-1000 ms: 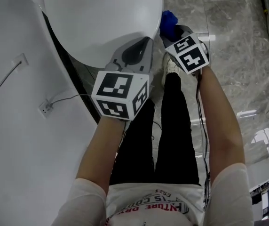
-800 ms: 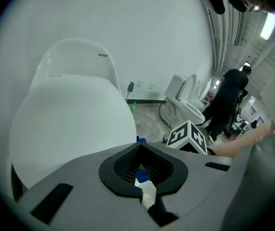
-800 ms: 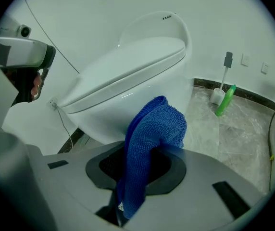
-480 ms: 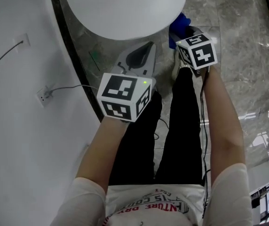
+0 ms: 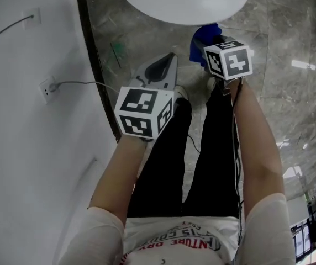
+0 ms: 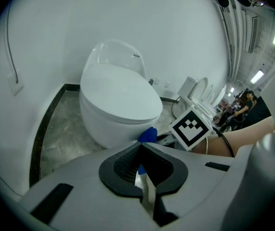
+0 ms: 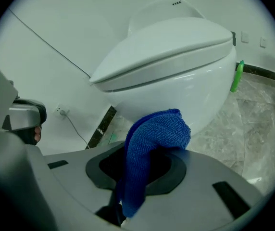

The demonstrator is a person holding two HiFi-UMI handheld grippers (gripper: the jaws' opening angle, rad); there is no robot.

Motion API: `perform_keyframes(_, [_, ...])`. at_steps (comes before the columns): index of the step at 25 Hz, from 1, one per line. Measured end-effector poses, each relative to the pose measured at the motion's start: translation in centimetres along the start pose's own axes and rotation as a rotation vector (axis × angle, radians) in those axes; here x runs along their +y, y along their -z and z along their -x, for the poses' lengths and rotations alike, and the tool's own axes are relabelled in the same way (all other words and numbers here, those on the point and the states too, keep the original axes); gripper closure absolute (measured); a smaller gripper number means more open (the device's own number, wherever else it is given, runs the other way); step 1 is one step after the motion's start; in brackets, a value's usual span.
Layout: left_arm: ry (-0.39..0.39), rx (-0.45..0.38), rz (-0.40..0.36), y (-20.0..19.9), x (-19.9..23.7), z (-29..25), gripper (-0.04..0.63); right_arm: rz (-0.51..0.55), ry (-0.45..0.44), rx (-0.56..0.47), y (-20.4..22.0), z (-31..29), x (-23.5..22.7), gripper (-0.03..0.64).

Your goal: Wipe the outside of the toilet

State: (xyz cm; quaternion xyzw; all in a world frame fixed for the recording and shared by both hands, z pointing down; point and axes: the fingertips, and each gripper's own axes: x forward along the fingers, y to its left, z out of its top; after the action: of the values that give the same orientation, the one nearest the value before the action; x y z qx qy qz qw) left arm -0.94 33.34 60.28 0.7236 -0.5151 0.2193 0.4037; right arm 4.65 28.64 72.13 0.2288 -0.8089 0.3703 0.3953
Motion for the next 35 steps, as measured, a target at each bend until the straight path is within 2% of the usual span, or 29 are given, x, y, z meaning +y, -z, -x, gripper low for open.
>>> perform_keyframes(11, [-0.111, -0.068, 0.148, 0.9, 4.4, 3.9, 0.589, 0.093, -0.143, 0.034, -1.7, -1.7, 8.0, 0.54])
perform_keyframes(18, [-0.167, -0.113, 0.211, -0.5, 4.1, 5.6, 0.589, 0.131, -0.199, -0.041, -3.6, 3.1, 10.8, 0.54])
perform_keyframes(22, [-0.157, -0.155, 0.195, -4.5, 1.3, 8.2, 0.589, 0.145, -0.192, -0.102, -6.0, 9.5, 11.7, 0.54])
perform_keyframes(26, [-0.11, -0.228, 0.197, -10.4, -2.5, 11.3, 0.589, 0.206, -0.118, -0.18, -9.5, 16.9, 11.3, 0.54])
perform_keyframes(32, [-0.105, -0.306, 0.098, -18.9, -9.1, 18.4, 0.589, 0.193, 0.018, -0.284, -14.6, 29.8, 11.6, 0.54])
perform_keyframes(35, [-0.104, -0.367, 0.054, -22.9, -11.2, 22.3, 0.589, 0.202, 0.058, -0.356, -17.7, 35.3, 13.0, 0.54])
